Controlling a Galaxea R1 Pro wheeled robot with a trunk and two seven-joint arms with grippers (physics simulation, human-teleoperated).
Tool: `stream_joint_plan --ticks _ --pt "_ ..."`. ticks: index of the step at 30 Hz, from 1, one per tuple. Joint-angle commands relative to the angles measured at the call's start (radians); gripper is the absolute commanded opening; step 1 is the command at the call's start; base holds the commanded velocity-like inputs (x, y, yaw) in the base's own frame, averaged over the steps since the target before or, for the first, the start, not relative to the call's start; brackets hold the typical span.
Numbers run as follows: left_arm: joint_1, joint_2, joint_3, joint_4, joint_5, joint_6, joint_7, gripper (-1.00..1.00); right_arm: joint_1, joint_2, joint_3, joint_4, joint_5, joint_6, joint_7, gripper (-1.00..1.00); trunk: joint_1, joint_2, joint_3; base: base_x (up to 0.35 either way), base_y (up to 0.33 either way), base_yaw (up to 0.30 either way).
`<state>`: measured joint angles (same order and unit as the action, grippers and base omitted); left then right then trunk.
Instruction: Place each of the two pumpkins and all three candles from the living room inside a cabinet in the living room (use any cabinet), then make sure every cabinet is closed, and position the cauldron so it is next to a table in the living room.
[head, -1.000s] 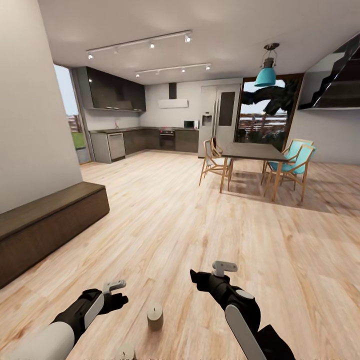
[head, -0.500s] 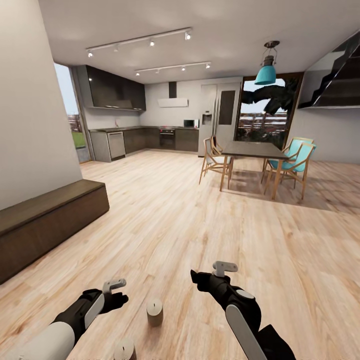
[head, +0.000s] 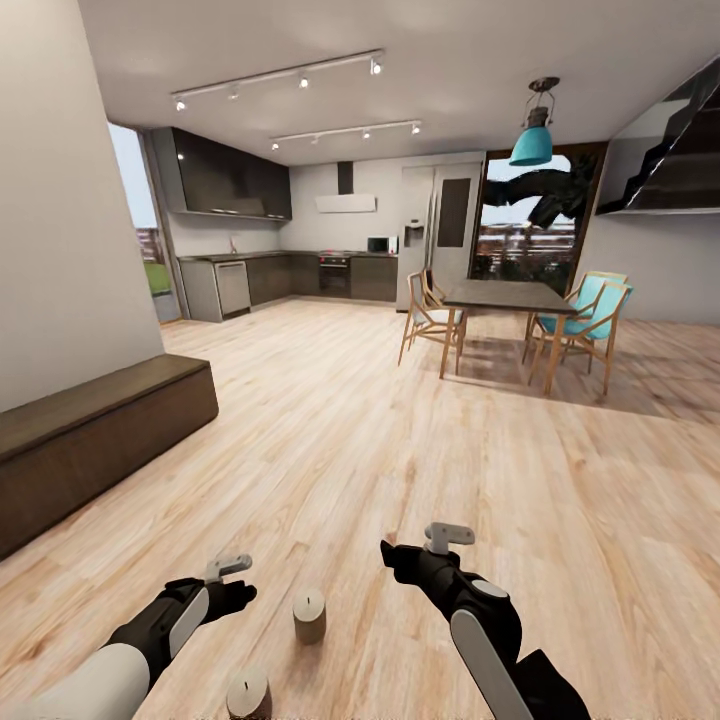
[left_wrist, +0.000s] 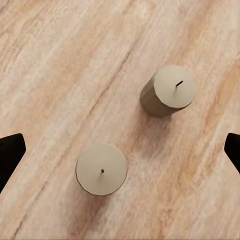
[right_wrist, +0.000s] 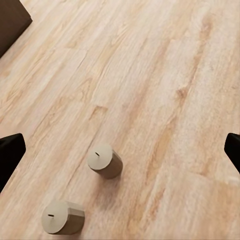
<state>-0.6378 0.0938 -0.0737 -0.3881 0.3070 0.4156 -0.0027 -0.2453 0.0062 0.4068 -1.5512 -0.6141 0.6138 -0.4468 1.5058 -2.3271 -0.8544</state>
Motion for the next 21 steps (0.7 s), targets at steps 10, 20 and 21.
stream_joint_plan --ticks 10,20,21 --pt "0.0 0.0 -0.008 0.0 0.008 -0.006 0.015 1.0 -0.001 0.0 0.0 0.0 -0.01 0.001 -0.01 1.0 0.038 -0.071 -0.032 0.0 0.0 0.0" --pt "0.0 0.0 -0.011 0.0 0.007 -0.019 0.016 1.0 -0.001 0.0 0.0 0.0 -0.01 0.001 -0.01 1.0 0.077 -0.141 -0.064 0.0 0.0 0.0" --pt "0.0 0.0 -0.011 0.0 0.007 -0.019 0.016 1.0 -0.001 0.0 0.0 0.0 -0.01 0.001 -0.01 1.0 0.08 -0.148 -0.067 0.0 0.0 0.0"
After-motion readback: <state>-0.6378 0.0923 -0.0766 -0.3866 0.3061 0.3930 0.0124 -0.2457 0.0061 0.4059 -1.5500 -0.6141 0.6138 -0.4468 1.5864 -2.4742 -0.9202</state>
